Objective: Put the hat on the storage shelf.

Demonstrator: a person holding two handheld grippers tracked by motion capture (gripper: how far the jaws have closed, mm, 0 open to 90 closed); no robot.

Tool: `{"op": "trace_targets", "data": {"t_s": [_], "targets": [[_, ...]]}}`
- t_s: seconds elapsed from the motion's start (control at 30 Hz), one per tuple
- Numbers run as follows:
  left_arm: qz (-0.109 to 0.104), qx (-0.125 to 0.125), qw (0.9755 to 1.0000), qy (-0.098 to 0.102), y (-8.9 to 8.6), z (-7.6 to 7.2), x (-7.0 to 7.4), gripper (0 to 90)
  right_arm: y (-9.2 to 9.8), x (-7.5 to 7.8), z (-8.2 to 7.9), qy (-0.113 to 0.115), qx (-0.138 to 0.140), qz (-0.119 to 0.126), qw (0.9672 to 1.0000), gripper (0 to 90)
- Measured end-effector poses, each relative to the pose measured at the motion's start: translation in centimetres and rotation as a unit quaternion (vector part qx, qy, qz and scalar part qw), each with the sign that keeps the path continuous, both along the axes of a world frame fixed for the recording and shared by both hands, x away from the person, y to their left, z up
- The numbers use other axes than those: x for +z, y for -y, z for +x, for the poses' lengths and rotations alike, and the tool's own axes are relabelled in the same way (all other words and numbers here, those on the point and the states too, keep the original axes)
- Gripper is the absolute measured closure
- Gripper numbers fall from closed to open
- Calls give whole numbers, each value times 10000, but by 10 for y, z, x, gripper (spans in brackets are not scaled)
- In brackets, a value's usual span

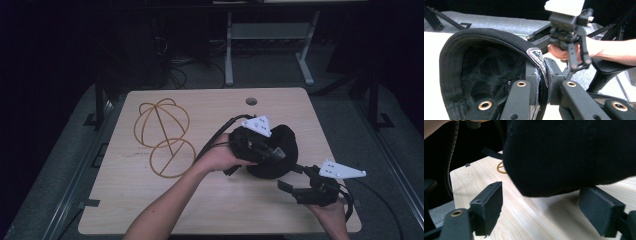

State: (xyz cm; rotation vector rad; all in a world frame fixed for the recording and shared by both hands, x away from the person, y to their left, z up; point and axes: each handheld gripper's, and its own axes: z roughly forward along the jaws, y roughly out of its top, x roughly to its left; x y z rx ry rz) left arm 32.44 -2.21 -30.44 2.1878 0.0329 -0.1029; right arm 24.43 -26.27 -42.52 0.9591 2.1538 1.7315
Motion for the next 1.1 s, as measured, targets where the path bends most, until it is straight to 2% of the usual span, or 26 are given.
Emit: {"op": "trace_targets", "data": {"t_s": [0.07, 0.1, 0.13, 0.27, 0.33, 0.43, 0.63, 0.8, 0.87, 0.97, 1.1], "targets": [[-24, -102, 9999, -2, 8, -3, 1, 827, 2, 1, 0, 57, -58, 43, 10000, 308], [-24, -102, 9999, -2, 8, -3, 1, 828, 2, 1, 0, 57, -58, 43, 10000, 308], [-55, -178, 9998, -16, 13, -5, 2, 828, 5, 1, -1, 106, -99, 76, 9999, 394], [-115, -277, 9995, -60, 16, -8, 3, 828, 13, 2, -3, 241, -156, 239, 9993, 607], [-134, -247, 9996, -29, 16, -9, 4, 828, 15, 3, -4, 313, -150, 302, 9989, 726], [-129, -200, 9997, -5, 13, -8, 5, 826, 16, 5, -4, 376, -157, 300, 9987, 806], [-125, -35, 9999, 36, 6, -7, 4, 798, 14, 13, -3, 324, -109, 155, 9993, 849], [-1, 125, 9996, 242, 1, -10, 6, 740, 14, 22, -1, 222, -102, -2, 9997, 860], [29, 204, 9992, 356, -2, -12, 8, 704, 14, 26, 1, 170, -84, -57, 9998, 861], [23, 358, 9984, 444, -10, -13, 11, 599, 17, 31, 4, 45, -68, -160, 9998, 863], [50, 497, 9973, 529, -25, -15, 12, 553, 21, 37, 7, -78, -28, -267, 9996, 864]]}}
